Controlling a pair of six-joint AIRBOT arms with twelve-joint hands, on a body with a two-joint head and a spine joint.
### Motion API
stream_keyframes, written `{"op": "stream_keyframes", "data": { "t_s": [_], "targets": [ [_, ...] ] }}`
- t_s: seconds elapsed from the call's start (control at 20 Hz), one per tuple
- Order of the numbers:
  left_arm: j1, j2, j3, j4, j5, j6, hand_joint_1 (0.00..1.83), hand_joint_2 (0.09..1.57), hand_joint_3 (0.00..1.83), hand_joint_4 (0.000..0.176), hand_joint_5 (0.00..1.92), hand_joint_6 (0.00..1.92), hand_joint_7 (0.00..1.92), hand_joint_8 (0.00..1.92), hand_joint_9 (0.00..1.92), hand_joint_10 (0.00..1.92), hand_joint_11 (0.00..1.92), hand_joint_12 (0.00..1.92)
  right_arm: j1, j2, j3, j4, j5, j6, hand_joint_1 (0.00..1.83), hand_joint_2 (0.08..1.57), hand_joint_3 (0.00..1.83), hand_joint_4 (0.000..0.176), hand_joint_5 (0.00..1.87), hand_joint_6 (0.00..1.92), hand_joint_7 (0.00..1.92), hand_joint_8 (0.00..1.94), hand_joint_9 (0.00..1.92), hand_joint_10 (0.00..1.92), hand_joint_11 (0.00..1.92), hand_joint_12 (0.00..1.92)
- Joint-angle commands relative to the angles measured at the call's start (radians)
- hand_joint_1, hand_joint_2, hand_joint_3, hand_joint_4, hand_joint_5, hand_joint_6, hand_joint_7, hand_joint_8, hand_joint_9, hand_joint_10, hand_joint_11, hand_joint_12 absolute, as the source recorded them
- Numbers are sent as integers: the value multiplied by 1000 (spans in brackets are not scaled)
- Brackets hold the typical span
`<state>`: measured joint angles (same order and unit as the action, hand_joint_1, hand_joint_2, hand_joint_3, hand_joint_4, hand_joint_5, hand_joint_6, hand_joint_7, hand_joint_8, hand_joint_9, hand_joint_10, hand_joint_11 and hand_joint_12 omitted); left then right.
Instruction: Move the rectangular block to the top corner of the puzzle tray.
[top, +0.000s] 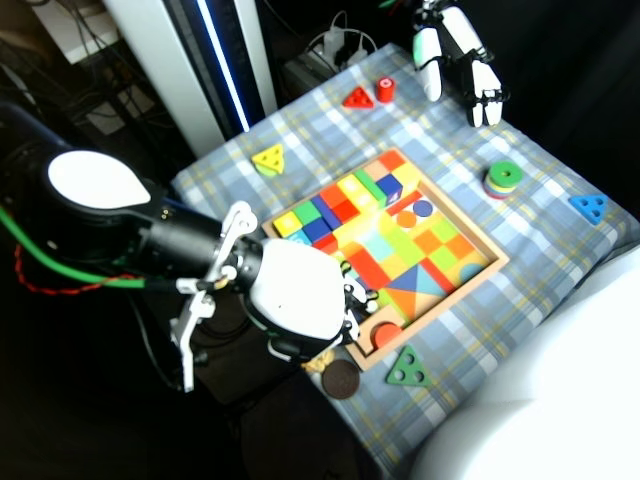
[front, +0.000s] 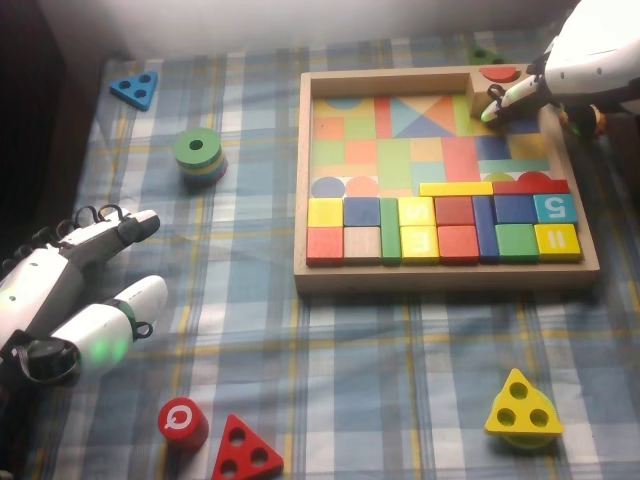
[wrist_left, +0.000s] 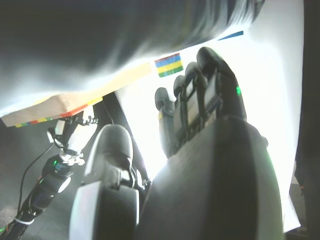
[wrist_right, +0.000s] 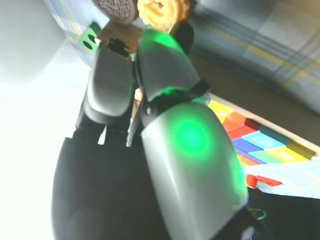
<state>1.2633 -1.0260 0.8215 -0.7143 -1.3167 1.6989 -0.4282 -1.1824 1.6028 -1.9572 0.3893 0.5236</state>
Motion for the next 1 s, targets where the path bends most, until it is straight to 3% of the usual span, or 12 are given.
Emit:
{"op": "stream_keyframes", "data": {
  "t_s": [0.0, 0.2, 0.25, 0.4, 0.5, 0.55, 0.6, 0.65, 0.95],
  "targets": [
    [-5, 0, -1, 38, -115, -9, 500, 1381, 0, 0, 414, 5, 270, 5, 181, 7, 0, 445, 5, -2, 10, 11, -58, -8, 1737, 1128, 0, 0, 315, 1, 1261, 1941, 1472, 1921, 1537, 1921],
    [-5, 0, -1, 38, -116, -9, 494, 1379, 0, 0, 409, 1, 272, 3, 182, 5, 0, 431, 11, -3, 13, 19, -64, -8, 1731, 1119, 0, 0, 337, 6, 1304, 1941, 1497, 1921, 1565, 1921],
    [-5, 0, -1, 38, -116, -9, 478, 1382, 1, 12, 399, 0, 265, 0, 178, 3, 0, 436, 12, -3, 13, 20, -64, -8, 1715, 1136, 3, 0, 319, 0, 1301, 1941, 1488, 1921, 1558, 1921],
    [-5, 1, -1, 38, -116, -9, 467, 1381, 1, 7, 407, 0, 263, 1, 178, 1, 0, 480, 15, 2, 9, 25, -63, -8, 1709, 1128, 0, 0, 328, 2, 1246, 1941, 1420, 1921, 1496, 1921],
    [-5, 1, -1, 38, -116, -9, 465, 1376, 0, 16, 408, 1, 265, 3, 181, 2, 0, 477, 22, 9, 0, 28, -63, -8, 1727, 1122, 0, 0, 326, 1, 1243, 1941, 1418, 1921, 1492, 1921],
    [-4, 1, -1, 38, -116, -9, 473, 1373, 0, 11, 407, 0, 269, 2, 185, 3, 0, 495, 25, 13, -7, 28, -63, -8, 1710, 1128, 0, 9, 315, 0, 1237, 1941, 1410, 1921, 1475, 1921],
    [-4, 1, -1, 38, -116, -9, 465, 1377, 0, 3, 400, 0, 265, 0, 182, 1, 0, 491, 25, 20, -18, 28, -61, -9, 1700, 1129, 0, 2, 305, 0, 1226, 1941, 1397, 1921, 1460, 1921],
    [-4, 1, -1, 38, -115, -9, 476, 1381, 0, 15, 399, 0, 258, 0, 169, 3, 0, 400, 28, 31, -32, 28, -61, -9, 1726, 1121, 0, 0, 314, 3, 1203, 1941, 1390, 1921, 1459, 1921],
    [-4, 1, 0, 38, -114, -9, 496, 1392, 2, 18, 390, 0, 243, 0, 156, 0, 0, 360, 48, 77, -94, 28, -57, -10, 1768, 1111, 0, 0, 331, 0, 1289, 1941, 1453, 1921, 1511, 1921]
  ]
}}
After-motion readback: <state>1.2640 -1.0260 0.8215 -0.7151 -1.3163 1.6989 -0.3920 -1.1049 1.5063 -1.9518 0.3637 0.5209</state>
